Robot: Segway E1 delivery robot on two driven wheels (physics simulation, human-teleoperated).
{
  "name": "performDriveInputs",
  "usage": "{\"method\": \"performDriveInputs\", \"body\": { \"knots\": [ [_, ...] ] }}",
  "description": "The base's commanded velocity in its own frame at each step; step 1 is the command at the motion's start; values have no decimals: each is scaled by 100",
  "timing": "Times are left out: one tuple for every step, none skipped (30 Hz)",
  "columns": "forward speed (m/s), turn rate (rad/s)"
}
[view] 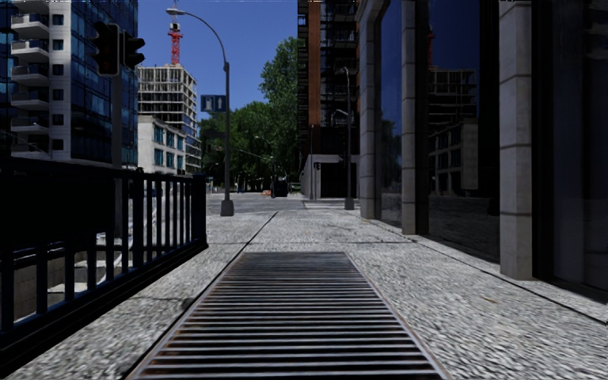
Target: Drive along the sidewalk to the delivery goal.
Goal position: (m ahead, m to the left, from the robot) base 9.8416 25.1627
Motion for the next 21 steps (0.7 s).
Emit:
{"method": "performDriveInputs", "body": {
  "knots": [
    [193,0],
    [193,0],
    [193,0],
    [193,0],
    [193,0],
    [193,0],
    [193,0],
    [193,0],
    [195,0],
    [200,0],
    [200,0],
    [200,0],
    [200,0],
    [199,0],
    [199,0],
    [200,0],
    [198,0],
    [198,0],
    [198,0],
    [198,0],
    [198,0]
  ]
}}
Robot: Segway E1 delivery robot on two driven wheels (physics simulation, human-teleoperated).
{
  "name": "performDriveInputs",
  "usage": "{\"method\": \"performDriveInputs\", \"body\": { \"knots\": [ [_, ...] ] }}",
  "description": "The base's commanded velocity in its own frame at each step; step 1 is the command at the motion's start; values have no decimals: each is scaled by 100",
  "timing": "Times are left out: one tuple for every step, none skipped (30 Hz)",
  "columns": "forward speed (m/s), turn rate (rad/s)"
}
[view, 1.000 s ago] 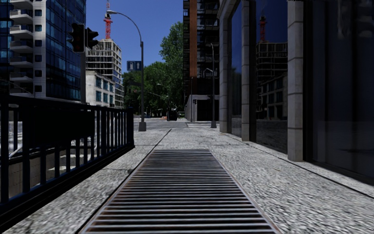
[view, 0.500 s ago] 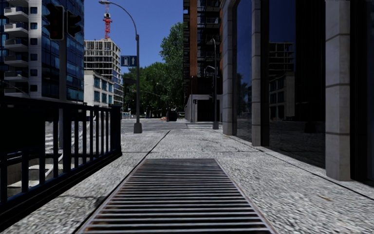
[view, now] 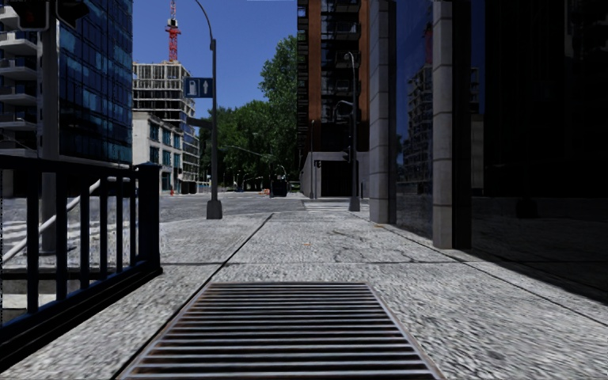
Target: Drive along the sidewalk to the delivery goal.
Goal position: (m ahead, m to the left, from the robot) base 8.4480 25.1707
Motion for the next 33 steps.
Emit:
{"method": "performDriveInputs", "body": {
  "knots": [
    [198,0],
    [198,0],
    [198,0],
    [198,0],
    [198,0],
    [198,0],
    [200,0],
    [200,0],
    [199,0],
    [199,0],
    [199,0],
    [199,0],
    [199,0],
    [199,0],
    [198,0],
    [198,0],
    [198,0],
    [198,0],
    [198,0],
    [198,0],
    [198,0],
    [198,0],
    [198,3],
    [198,3],
    [198,10],
    [198,15],
    [198,19],
    [198,19],
    [198,25],
    [198,37],
    [198,44],
    [198,44],
    [198,46]
  ]
}}
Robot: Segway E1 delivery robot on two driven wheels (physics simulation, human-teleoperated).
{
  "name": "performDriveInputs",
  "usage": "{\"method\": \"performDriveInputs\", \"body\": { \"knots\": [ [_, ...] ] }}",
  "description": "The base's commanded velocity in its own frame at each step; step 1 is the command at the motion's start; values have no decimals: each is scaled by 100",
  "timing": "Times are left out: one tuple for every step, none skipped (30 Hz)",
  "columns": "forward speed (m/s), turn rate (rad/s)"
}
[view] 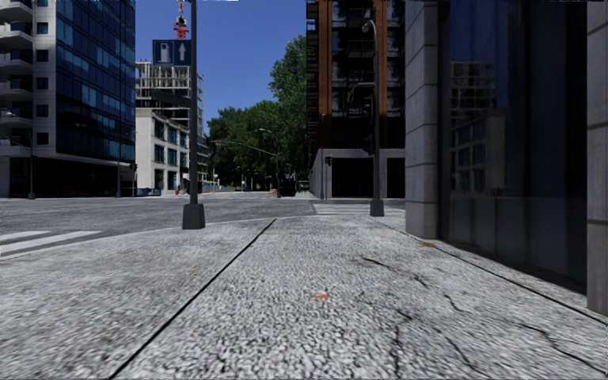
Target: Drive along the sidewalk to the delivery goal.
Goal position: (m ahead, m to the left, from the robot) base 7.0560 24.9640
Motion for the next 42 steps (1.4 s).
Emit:
{"method": "performDriveInputs", "body": {
  "knots": [
    [198,46],
    [198,46],
    [198,47],
    [198,47],
    [198,47],
    [198,47],
    [198,47],
    [198,47],
    [198,47],
    [198,51],
    [198,51],
    [198,54],
    [198,56],
    [198,56],
    [198,58],
    [198,59],
    [198,62],
    [198,62],
    [198,68],
    [198,70],
    [198,70],
    [198,70],
    [198,73],
    [198,74],
    [198,74],
    [198,74],
    [198,74],
    [198,74],
    [198,74],
    [198,74],
    [198,74],
    [198,74],
    [198,74],
    [198,74],
    [198,74],
    [198,74],
    [198,74],
    [198,76],
    [198,82],
    [198,85],
    [198,85],
    [198,86]
  ]
}}
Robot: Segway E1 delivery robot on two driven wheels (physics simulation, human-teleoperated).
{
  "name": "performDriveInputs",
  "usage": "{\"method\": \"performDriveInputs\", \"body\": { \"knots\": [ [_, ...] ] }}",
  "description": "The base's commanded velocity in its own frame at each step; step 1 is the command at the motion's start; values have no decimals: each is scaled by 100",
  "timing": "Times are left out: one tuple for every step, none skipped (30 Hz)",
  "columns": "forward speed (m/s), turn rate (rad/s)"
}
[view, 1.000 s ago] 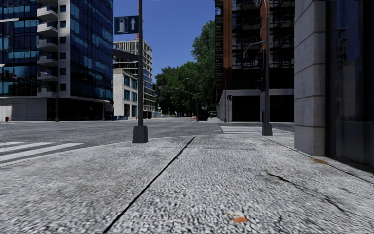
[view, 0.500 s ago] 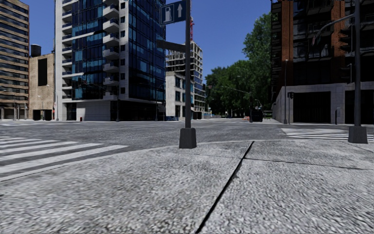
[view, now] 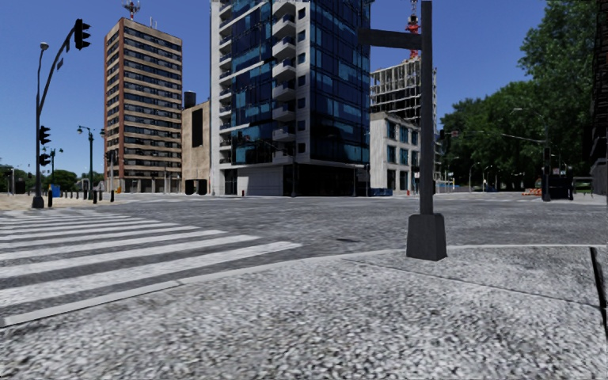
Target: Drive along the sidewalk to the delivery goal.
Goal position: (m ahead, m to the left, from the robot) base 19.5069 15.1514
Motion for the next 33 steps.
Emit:
{"method": "performDriveInputs", "body": {
  "knots": [
    [198,86],
    [198,86],
    [198,86],
    [198,86],
    [198,86],
    [198,86],
    [198,86],
    [198,83],
    [198,79],
    [198,76],
    [198,76],
    [198,75],
    [198,75],
    [198,75],
    [198,75],
    [198,75],
    [198,75],
    [198,75],
    [198,75],
    [198,75],
    [198,75],
    [198,75],
    [198,75],
    [198,75],
    [198,75],
    [198,75],
    [198,75],
    [198,75],
    [198,71],
    [198,71],
    [198,45],
    [198,0],
    [198,0]
  ]
}}
